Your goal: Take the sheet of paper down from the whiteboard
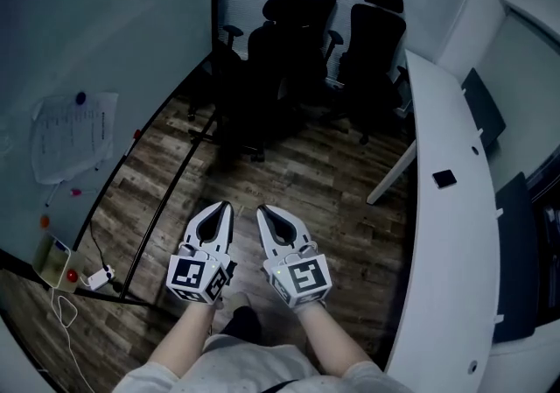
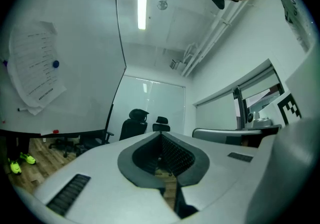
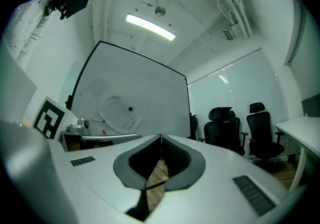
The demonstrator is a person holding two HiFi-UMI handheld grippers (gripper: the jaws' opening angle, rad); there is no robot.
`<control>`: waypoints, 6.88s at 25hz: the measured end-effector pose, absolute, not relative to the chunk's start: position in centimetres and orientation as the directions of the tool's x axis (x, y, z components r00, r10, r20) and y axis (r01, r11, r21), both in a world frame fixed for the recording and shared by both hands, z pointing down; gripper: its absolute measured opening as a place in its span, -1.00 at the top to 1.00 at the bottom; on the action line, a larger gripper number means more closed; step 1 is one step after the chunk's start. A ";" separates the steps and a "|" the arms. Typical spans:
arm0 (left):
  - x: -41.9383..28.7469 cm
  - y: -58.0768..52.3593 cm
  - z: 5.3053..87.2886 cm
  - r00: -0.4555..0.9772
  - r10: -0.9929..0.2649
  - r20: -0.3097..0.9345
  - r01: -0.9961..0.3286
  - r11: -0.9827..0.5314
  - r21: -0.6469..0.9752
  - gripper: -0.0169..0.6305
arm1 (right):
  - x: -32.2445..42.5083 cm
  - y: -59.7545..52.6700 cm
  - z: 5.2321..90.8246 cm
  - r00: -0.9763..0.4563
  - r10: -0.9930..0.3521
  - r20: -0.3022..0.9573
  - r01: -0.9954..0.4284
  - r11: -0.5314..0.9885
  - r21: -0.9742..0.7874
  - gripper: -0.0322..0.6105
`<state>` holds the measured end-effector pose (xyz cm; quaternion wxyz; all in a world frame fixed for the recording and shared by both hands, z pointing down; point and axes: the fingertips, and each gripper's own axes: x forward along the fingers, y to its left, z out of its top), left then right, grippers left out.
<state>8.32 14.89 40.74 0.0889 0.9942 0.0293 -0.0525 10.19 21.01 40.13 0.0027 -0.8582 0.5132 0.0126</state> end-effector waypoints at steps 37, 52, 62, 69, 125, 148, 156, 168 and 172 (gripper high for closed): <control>7.5 -11.7 42.0 0.889 -0.447 -0.098 -0.424 -0.886 0.188 0.90 | 10.9 -8.3 40.1 -0.058 -0.998 -0.037 -0.993 0.054 0.106 0.84; 2.7 -20.0 42.4 0.735 -0.673 -0.088 -0.648 -0.734 0.203 0.90 | 6.5 -17.7 40.4 -0.345 -0.938 0.002 -0.929 0.342 0.144 0.84; 0.0 -23.1 43.6 0.637 -0.768 -0.062 -0.744 -0.635 0.208 0.90 | 4.1 -21.2 41.3 -0.464 -0.886 0.006 -0.877 0.460 0.139 0.84; -1.3 -24.8 43.6 0.597 -0.800 -0.059 -0.772 -0.593 0.229 0.89 | 3.2 -22.8 41.7 -0.505 -0.863 0.016 -0.853 0.502 0.140 0.84; -0.5 -29.4 42.9 0.499 -0.864 -0.062 -0.822 -0.495 0.280 0.85 | 8.7 -29.6 33.7 -0.415 -0.910 -0.012 -0.719 0.320 0.617 0.83; -1.1 -29.2 42.9 0.492 -0.867 -0.077 -0.820 -0.491 0.293 0.85 | 8.1 -31.7 29.3 -0.374 -0.926 -0.039 -0.629 0.222 0.745 0.49; -1.2 -29.1 43.1 0.490 -0.868 -0.078 -0.820 -0.490 0.295 0.84 | 8.0 -32.0 29.4 -0.361 -0.932 -0.036 -0.632 0.216 0.744 0.49; -1.0 -29.5 43.1 0.490 -0.868 -0.079 -0.821 -0.490 0.294 0.85 | 8.2 -32.6 29.2 -0.356 -0.934 -0.030 -0.613 0.210 0.762 0.49; -0.7 -29.7 43.0 0.487 -0.870 -0.077 -0.823 -0.487 0.292 0.85 | 8.5 -32.8 29.1 -0.353 -0.935 -0.033 -0.612 0.204 0.764 0.49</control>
